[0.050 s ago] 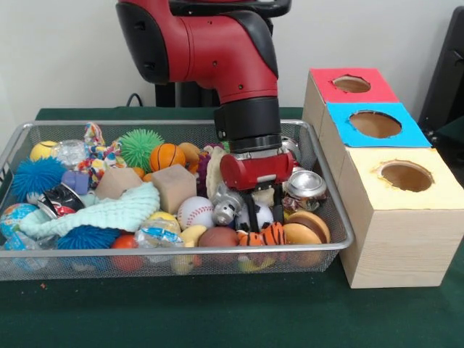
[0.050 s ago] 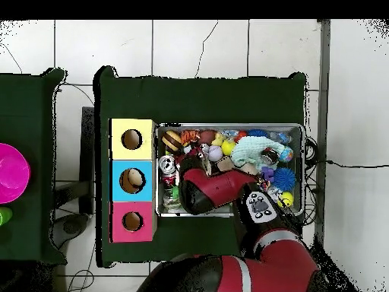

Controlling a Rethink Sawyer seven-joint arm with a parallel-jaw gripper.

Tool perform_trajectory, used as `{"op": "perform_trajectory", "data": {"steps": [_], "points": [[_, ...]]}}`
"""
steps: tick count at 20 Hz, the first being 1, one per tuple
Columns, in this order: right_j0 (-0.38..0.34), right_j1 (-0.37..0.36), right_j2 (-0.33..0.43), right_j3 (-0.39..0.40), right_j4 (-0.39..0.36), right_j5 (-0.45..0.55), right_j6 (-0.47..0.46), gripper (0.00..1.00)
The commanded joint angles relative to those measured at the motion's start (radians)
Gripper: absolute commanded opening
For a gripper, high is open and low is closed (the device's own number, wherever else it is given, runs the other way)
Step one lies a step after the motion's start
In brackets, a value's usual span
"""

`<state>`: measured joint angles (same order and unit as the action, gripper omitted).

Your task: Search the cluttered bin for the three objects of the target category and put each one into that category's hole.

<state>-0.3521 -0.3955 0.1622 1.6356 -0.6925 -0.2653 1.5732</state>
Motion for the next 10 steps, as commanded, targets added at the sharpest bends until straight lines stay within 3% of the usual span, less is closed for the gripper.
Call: {"op": "perform_trajectory", "data": {"steps": [1, 6, 10], "points": [[-0.003, 0.009, 0.006, -0.101, -0.026, -0.035, 0.096, 0.0], [-0.05, -0.077, 0.076, -0.001, -0.017, 0.19, 0.065, 0.0], [-0.084, -0.221, 0.123, 0.144, 0.097, 0.487, -0.006, 0.0]]}}
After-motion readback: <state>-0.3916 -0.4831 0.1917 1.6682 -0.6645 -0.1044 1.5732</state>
